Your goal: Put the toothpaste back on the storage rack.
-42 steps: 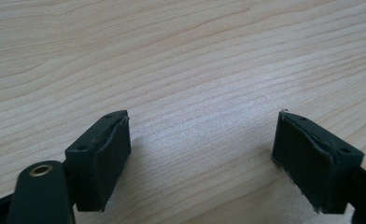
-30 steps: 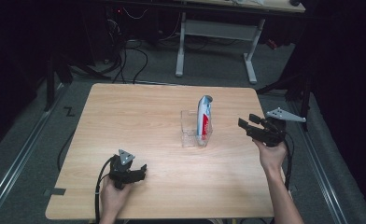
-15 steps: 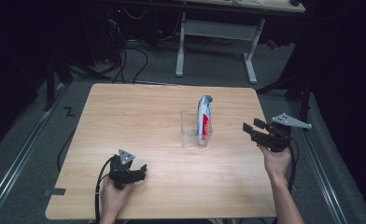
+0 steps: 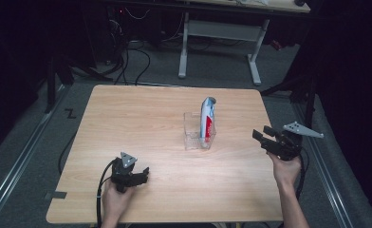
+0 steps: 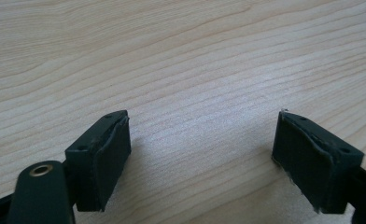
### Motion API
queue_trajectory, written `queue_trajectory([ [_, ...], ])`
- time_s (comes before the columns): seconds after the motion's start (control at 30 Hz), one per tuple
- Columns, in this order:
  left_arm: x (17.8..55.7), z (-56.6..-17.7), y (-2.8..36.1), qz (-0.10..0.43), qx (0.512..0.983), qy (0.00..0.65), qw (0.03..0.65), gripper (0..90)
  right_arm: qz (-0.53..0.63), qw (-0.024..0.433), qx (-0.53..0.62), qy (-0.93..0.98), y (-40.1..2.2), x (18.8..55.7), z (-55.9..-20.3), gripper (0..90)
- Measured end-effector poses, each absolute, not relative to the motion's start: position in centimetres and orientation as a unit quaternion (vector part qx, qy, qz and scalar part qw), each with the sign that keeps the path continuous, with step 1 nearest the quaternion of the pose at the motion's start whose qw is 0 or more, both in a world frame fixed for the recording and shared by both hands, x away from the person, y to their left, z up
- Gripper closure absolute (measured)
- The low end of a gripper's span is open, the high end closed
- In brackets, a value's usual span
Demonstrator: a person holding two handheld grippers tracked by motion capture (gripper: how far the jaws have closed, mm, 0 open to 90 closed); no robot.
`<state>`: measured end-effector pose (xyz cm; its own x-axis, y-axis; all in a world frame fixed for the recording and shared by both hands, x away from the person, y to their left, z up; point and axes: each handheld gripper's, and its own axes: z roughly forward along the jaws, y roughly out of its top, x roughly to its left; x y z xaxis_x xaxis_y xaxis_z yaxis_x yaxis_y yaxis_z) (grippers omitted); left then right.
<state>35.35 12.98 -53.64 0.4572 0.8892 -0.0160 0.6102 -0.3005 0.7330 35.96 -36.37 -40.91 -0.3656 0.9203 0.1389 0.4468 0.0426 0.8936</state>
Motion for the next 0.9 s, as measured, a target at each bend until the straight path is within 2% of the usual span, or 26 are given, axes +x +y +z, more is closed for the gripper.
queue_trajectory([
  [0.9, 35.4, -53.6, 13.0, 0.202, 0.78, 0.481, 0.345, 19.5, 0.469, 0.228, 0.525, 0.673, -36.6, 35.3, -44.1, 42.9],
])
